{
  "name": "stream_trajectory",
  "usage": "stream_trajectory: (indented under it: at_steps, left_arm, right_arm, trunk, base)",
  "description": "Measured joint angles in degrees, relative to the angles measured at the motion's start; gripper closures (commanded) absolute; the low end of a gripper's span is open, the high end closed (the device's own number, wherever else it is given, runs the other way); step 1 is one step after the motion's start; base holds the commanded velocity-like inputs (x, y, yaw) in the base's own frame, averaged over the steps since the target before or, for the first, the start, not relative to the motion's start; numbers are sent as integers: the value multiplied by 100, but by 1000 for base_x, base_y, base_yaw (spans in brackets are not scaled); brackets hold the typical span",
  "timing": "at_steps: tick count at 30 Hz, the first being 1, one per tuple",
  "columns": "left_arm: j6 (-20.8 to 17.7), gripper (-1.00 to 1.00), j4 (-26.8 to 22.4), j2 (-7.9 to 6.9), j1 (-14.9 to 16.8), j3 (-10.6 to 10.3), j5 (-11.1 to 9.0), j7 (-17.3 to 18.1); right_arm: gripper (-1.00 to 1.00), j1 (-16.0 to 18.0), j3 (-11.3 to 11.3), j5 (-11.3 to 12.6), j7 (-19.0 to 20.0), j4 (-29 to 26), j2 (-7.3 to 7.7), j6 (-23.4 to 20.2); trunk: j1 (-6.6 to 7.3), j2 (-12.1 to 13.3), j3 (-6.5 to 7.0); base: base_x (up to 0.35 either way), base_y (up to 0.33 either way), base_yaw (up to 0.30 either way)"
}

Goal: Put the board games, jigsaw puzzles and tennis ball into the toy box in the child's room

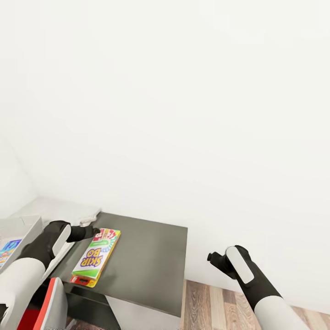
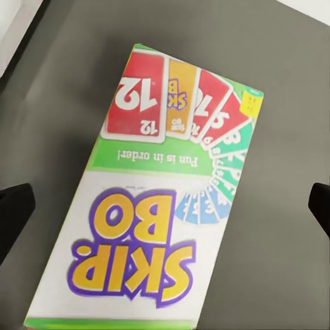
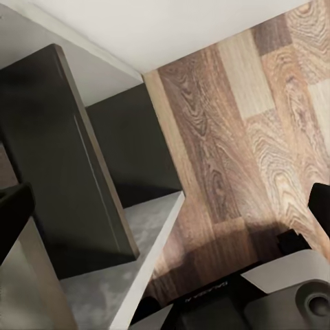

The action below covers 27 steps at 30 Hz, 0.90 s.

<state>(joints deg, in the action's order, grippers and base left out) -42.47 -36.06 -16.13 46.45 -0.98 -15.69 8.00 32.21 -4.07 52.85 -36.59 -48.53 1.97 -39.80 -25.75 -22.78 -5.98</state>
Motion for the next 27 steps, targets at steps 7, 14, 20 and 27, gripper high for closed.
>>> stream_trajectory:
  at_steps: [7,14,20,27]
  left_arm:
    - [6,-100,16,-146,16,-5,-12,67]
    - [0,-100,16,-207,17,-37,69,992]
    - [2,-100,17,-205,17,-51,88,1176]
    - [3,-100,17,-212,17,-52,91,1202]
  right_arm:
    - [-100,-8,1,-1,8,-19,-16,0]
    - [-100,-17,1,0,17,-24,25,0]
    - [-100,-23,-1,3,24,-20,18,0]
    - [-100,-25,1,4,27,-17,8,0]
  trunk:
    - [0,0,-66]
    - [0,0,-131]
    - [0,0,-188]
    - [0,-1,-254]
  base:
    - [0,0,75]
    - [0,0,75]
    - [0,0,34]
    - [0,0,4]
